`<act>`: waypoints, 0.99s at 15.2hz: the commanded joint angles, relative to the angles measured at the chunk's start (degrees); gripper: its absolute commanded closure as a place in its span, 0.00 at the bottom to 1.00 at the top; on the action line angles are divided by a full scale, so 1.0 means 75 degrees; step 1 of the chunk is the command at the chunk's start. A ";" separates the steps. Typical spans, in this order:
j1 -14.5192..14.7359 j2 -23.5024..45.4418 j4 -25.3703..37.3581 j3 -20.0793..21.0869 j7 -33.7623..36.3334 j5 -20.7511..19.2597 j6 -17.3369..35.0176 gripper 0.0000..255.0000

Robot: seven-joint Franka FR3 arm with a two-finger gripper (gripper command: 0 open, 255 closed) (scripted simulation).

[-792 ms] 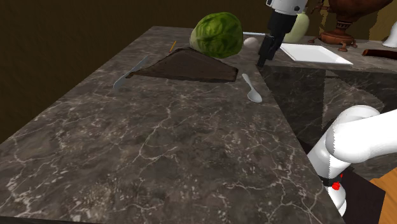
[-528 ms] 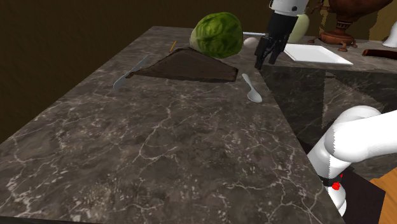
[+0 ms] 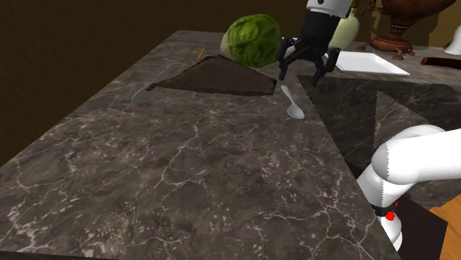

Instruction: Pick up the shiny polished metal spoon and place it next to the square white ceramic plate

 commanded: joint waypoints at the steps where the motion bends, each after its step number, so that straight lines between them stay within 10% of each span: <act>1: -0.0064 -0.0002 -0.0097 0.0137 0.0366 0.0176 0.0114 0.00; 14: -0.0001 -0.0134 -0.0703 0.0332 0.0320 0.0338 0.0611 0.00; 15: -0.0001 -0.0134 -0.0703 0.0332 0.0320 0.0338 0.0611 1.00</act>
